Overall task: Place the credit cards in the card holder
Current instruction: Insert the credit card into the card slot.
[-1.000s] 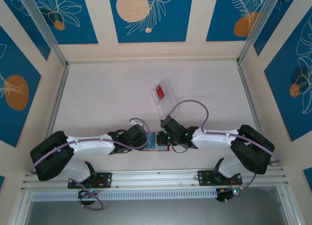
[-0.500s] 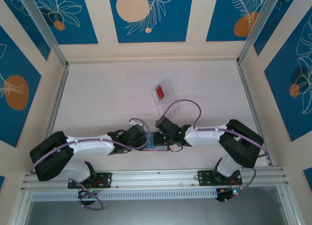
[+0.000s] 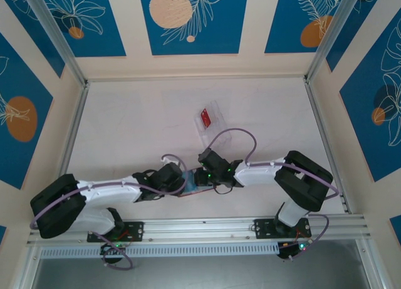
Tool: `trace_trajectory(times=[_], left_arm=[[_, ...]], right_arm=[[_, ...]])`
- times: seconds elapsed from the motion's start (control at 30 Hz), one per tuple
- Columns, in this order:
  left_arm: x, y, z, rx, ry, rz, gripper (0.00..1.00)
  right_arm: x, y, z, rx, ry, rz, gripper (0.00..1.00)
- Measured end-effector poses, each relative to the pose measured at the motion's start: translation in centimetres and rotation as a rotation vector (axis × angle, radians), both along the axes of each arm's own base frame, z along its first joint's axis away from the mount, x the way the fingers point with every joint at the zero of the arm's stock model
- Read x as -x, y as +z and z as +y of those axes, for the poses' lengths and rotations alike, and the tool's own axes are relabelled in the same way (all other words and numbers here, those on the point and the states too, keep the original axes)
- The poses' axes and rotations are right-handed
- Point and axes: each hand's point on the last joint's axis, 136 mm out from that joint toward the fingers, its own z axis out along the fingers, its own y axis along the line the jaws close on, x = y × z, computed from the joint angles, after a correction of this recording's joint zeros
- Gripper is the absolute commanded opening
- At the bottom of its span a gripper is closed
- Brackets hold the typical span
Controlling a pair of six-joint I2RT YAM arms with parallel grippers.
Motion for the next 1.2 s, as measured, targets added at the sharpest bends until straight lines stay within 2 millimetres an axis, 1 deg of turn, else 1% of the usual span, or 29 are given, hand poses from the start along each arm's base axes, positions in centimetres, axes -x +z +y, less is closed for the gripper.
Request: trace_trajectory(times=[0.13, 0.3, 0.37, 0.47, 0.53, 0.67, 0.83, 1.0, 1.2], left_arm=[[0.8, 0.3, 1.1, 0.003, 0.023, 0.016, 0.41], [1.2, 1.0, 1.9, 0.02, 0.044, 0.023, 0.41], [1.3, 1.3, 1.7, 0.038, 0.043, 0.027, 0.36], [1.4, 1.3, 1.7, 0.043, 0.043, 0.035, 0.25], [1.5, 1.2, 1.9, 0.037, 0.048, 0.04, 0.23], [1.5, 0.6, 2.2, 0.018, 0.055, 0.053, 0.22], [1.6, -0.9, 2.5, -0.035, 0.052, 0.079, 0.22], [1.4, -1.3, 2.4, -0.059, 0.054, 0.088, 0.21], [1.4, -1.4, 2.4, -0.072, 0.049, 0.093, 0.22]], right_arm=[[0.0, 0.0, 0.5, -0.02, 0.002, 0.009, 0.09], [0.1, -0.1, 0.7, -0.031, 0.005, 0.016, 0.09], [0.1, -0.1, 0.8, -0.034, 0.006, 0.019, 0.09], [0.1, -0.1, 0.9, -0.038, 0.008, 0.021, 0.09], [0.1, -0.1, 0.9, -0.039, 0.008, 0.021, 0.09], [0.1, -0.1, 0.9, -0.039, 0.008, 0.021, 0.09], [0.2, -0.1, 0.9, -0.038, 0.008, 0.021, 0.1], [0.3, -0.1, 1.0, -0.039, 0.014, 0.019, 0.12], [0.9, 0.0, 2.0, -0.046, 0.036, 0.022, 0.14]])
